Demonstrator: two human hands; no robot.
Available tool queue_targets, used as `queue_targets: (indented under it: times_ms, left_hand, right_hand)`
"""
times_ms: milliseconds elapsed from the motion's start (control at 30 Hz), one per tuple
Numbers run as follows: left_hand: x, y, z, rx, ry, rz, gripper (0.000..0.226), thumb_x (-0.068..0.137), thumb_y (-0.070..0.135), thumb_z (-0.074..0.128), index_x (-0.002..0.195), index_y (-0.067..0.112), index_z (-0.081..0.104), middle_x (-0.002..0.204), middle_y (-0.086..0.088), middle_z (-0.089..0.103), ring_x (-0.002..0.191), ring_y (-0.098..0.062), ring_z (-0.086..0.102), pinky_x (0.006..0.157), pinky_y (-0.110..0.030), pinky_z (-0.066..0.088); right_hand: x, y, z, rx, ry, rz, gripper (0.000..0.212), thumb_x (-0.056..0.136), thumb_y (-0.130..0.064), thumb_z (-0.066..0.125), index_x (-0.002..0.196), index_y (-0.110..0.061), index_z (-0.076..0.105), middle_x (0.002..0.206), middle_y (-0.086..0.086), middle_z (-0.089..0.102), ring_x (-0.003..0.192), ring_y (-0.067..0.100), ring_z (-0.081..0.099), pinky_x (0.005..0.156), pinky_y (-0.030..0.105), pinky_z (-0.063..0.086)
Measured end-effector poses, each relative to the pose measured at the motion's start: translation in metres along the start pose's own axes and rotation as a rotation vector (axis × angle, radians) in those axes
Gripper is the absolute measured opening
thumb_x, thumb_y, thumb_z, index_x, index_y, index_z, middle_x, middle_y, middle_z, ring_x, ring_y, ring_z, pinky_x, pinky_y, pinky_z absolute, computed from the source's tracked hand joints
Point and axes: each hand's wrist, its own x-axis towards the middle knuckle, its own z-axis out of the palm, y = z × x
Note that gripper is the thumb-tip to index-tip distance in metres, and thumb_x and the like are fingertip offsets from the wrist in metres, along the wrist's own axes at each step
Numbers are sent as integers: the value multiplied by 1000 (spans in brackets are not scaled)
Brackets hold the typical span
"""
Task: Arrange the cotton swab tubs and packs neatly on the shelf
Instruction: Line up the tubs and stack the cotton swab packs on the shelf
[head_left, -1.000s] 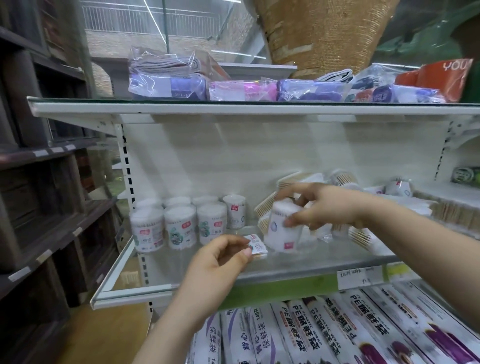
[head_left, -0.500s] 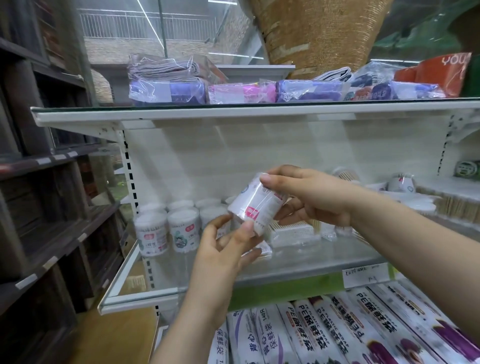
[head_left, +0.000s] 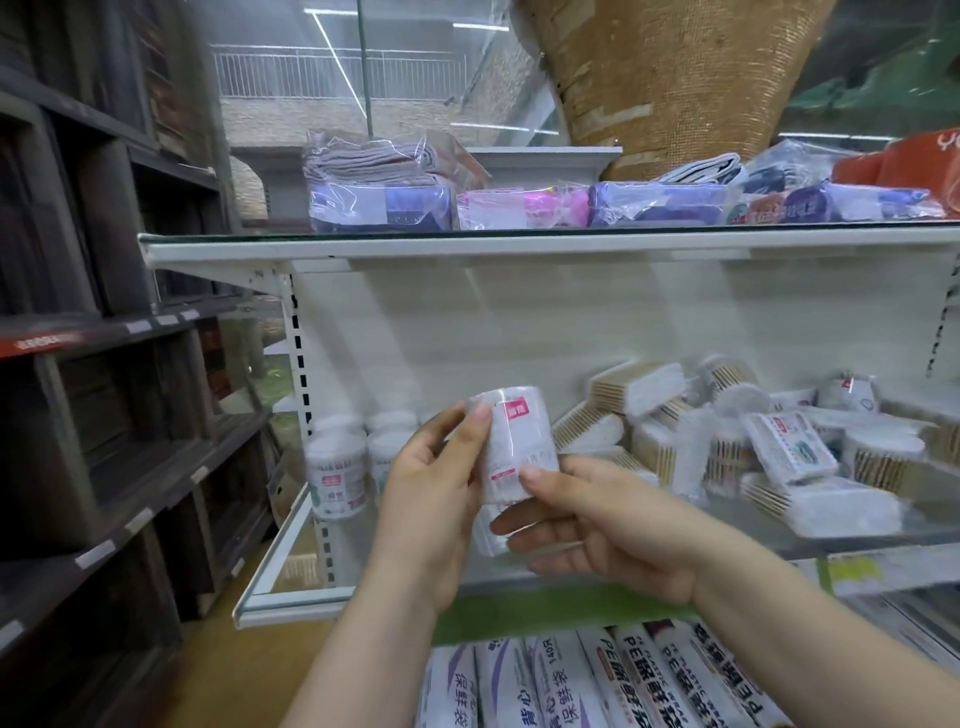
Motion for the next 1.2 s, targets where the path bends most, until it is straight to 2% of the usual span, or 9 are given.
queue_targets:
  times_ms: [167,333,433,533,667,767,867,1033,1200]
  left_hand:
    - [1,-1,-3,53,-25,0,32,85,16,59,113,2,61,101,-17,71,81,-21,67,64,-26,58]
    - [0,-3,-7,93,-35,18,48,77,22,63,120,1,58,107,-19,70,88,-23,68,70,-28,59]
    - [-1,-4,-11,165,-76,40,57,73,24,66,126,6,55,111,-15,70,102,-27,67,85,-36,56]
    - [-1,-1,-13,346,-155,46,67,65,30,71,128,22,52,106,-2,73,102,-19,68,93,-38,51]
    - [14,12,-7,419,-173,106,72,62,29,72,130,23,49,96,4,75,92,-18,71,83,-37,55]
    - [27,21,3,483,-207,173,58,72,26,71,125,26,48,92,8,76,88,-13,72,73,-30,57]
    - [38,25,9,524,-226,193,39,84,14,65,116,30,50,90,11,75,85,-4,71,64,-17,54]
    - [45,11,-3,766,-70,238,52,88,18,62,136,22,44,137,5,51,127,-8,47,90,-19,43]
    - [32,2,-23,801,-32,257,30,92,11,57,109,35,59,117,17,59,117,-3,52,100,-22,39]
  right_hand:
    - [2,11,6,66,10,-2,39,67,-42,65,97,-18,63,88,6,72,76,15,67,72,31,54]
    - [0,13,5,71,5,-1,36,69,-41,64,97,-18,63,89,6,72,79,16,67,73,31,54]
    - [-1,13,4,61,13,-8,38,68,-42,65,98,-19,64,89,4,71,79,15,66,74,31,54]
    - [-1,5,0,-81,29,8,50,64,-48,67,104,-18,65,101,2,70,90,17,66,82,34,54]
    - [7,-31,-11,-360,84,-63,65,59,-60,70,115,-28,59,109,-6,70,99,17,67,87,39,55]
    - [21,-67,-21,-310,165,-183,57,60,-48,73,112,-31,59,103,-3,72,92,17,69,85,41,55]
    - [34,-92,-27,-403,149,-223,46,76,-28,74,118,-22,58,103,3,72,94,18,70,87,38,55]
    - [72,-85,-38,-754,385,-219,54,77,-27,75,126,-21,52,102,-1,56,90,18,63,84,34,56]
    - [112,-27,-54,-801,434,-36,67,77,-26,74,135,-9,44,132,12,51,113,27,56,92,34,49]
